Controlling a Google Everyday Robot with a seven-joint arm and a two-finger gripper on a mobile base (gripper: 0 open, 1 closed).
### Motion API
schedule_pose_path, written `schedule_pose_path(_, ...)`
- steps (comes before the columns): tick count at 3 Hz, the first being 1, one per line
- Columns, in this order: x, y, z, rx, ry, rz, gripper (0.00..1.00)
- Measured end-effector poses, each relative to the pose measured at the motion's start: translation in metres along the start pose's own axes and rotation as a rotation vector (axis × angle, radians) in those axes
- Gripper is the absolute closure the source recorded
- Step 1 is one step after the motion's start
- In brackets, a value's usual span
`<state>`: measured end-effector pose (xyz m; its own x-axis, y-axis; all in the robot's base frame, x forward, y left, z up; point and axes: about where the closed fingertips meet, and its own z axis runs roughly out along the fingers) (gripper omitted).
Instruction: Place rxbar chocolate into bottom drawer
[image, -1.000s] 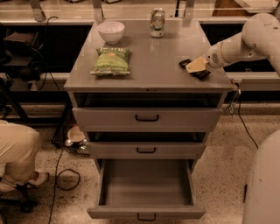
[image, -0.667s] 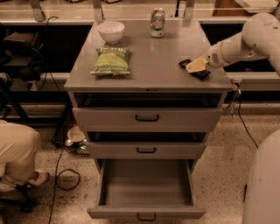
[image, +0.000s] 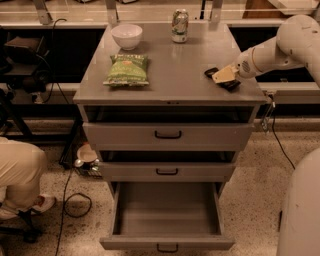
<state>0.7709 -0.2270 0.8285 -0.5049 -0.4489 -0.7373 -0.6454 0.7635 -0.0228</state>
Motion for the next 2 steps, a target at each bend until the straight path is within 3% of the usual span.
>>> schedule_pose_path(2,0.0000,0.0000,-0.0001,0.000,0.000,0.000,1.00)
